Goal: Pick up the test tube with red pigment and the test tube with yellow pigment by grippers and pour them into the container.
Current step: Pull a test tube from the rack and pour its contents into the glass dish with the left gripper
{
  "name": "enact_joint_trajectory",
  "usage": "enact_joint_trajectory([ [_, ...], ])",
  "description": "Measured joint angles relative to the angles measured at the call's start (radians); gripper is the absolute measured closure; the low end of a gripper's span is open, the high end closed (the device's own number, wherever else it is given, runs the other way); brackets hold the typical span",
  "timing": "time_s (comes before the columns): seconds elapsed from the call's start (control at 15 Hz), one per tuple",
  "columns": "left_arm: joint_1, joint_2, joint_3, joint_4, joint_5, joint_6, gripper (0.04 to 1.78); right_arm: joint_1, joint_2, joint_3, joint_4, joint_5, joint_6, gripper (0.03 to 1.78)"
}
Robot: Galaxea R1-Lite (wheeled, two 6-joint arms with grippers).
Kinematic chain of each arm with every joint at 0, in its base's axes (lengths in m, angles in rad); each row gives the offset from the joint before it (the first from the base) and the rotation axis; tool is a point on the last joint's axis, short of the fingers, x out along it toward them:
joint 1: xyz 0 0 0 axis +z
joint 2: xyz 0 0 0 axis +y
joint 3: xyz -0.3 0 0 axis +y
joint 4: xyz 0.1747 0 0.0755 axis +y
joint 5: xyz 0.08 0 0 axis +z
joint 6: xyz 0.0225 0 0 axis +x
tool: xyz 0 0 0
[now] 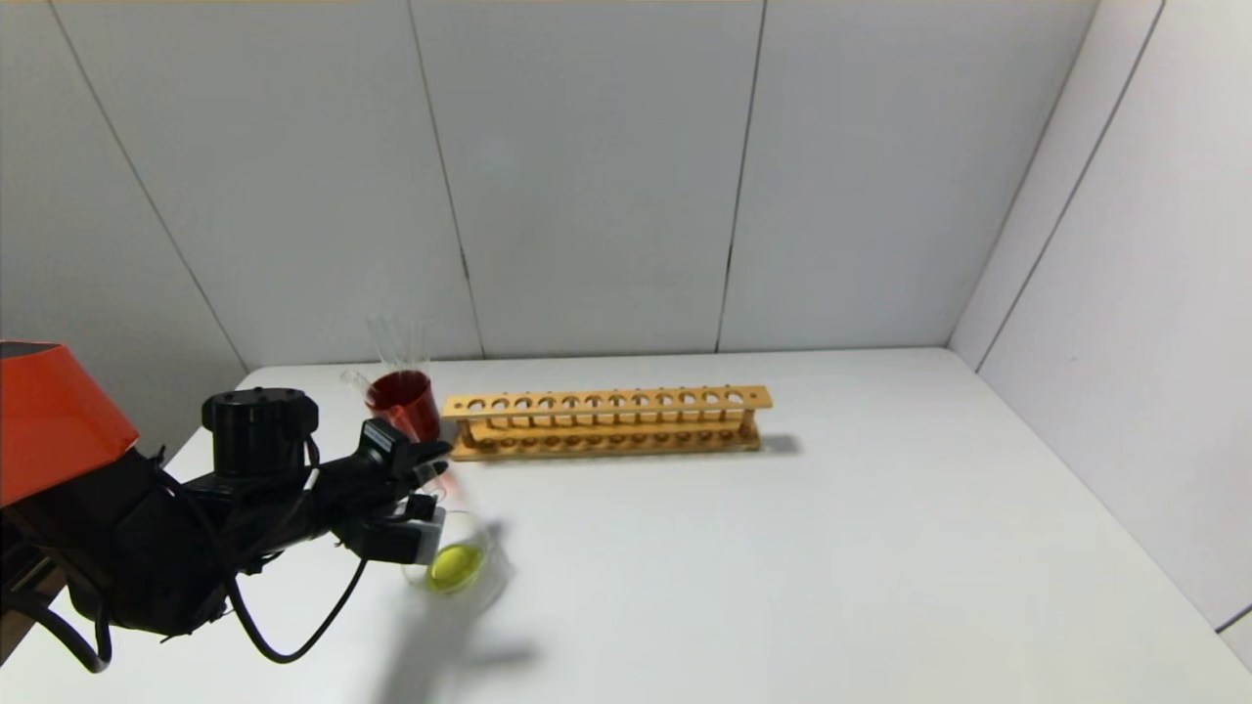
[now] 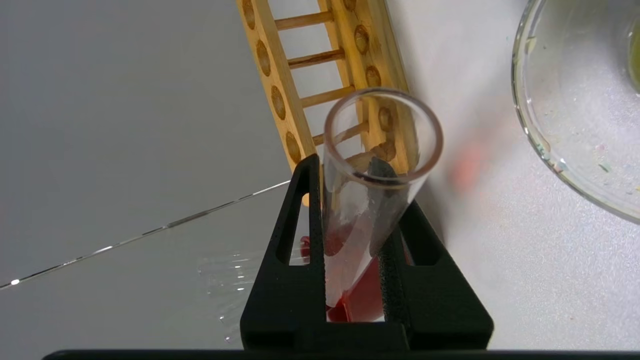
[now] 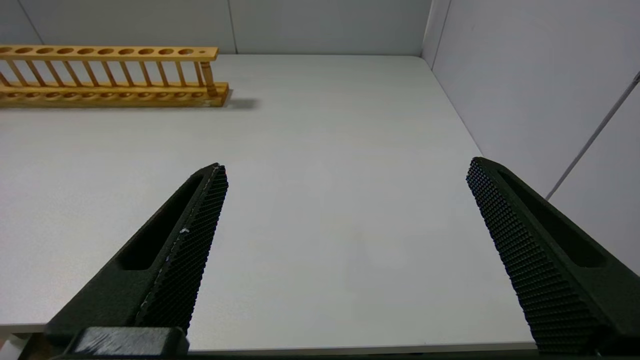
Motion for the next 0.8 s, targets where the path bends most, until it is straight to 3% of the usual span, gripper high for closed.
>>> enact_joint_trajectory([
  [0.8,0.002,0.017,-0.034,0.000,-0.025,0.081,1.48,0.000,0.000,0.000,0.000,0.000,0.000,0.06],
])
